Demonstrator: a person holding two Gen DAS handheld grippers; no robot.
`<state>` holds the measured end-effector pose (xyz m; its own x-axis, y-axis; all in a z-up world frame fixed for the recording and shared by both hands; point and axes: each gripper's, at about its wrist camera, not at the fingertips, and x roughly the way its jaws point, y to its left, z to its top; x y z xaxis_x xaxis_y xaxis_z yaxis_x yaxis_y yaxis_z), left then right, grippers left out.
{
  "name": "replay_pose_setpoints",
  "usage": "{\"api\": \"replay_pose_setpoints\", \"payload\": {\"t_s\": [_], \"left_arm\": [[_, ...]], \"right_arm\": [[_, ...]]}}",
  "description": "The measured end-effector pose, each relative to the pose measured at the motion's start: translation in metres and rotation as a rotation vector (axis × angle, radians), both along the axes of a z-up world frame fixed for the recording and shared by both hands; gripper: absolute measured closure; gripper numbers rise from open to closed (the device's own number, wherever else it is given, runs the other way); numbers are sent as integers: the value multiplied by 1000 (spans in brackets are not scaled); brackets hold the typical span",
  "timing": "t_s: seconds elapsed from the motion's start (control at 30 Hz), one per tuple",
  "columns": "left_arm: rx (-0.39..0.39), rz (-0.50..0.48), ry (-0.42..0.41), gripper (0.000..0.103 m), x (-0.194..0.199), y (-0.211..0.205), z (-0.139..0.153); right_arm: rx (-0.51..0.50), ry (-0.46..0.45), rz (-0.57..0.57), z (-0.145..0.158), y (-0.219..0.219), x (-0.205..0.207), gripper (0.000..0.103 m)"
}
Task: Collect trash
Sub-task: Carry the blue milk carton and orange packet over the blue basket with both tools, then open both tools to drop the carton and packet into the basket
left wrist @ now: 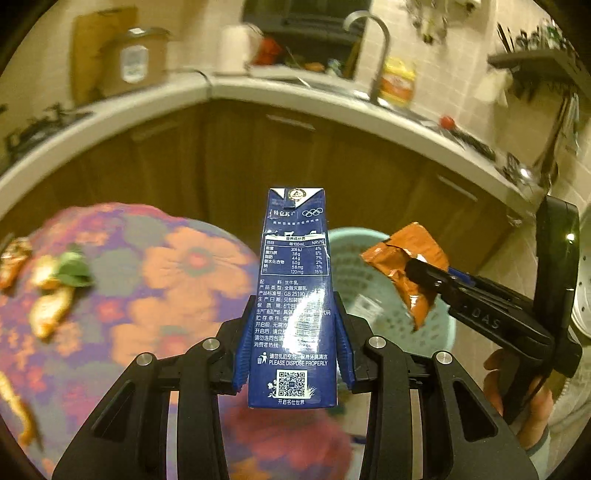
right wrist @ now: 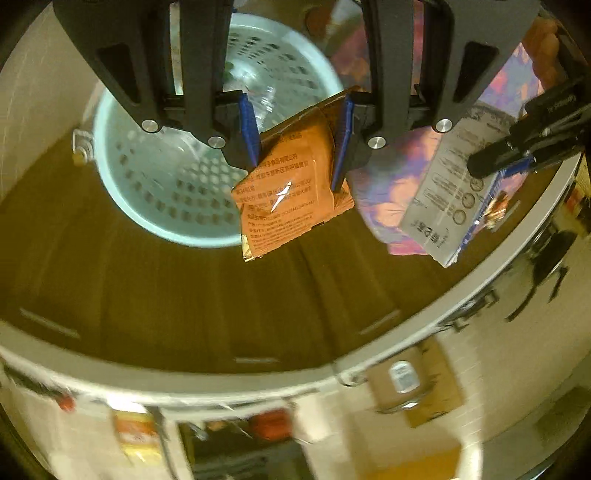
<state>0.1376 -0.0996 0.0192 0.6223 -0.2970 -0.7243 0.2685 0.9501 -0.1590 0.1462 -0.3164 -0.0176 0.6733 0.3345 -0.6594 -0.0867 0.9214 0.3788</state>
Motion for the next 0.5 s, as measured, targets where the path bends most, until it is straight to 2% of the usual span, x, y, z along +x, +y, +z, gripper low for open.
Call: {"api": "replay_pose_setpoints", "payload": {"t_s": [0.13,0.4,0.43,0.5], "left_arm": [[-1,-47,68,68,19,-27,-24],[-4,-74,126,67,40,-43,-49],[-3,-77,129,67,41,-45,-51],[-10,-81,136,67,43,-48,-55]], "right_arm": [[-4,77,-26,-25,-12,8,71],[-32,186,-26,-57,-18,26,68],[-34,190,-24,-58,-19,25,67],[-37,198,-26,-60,-18,27,55]]}}
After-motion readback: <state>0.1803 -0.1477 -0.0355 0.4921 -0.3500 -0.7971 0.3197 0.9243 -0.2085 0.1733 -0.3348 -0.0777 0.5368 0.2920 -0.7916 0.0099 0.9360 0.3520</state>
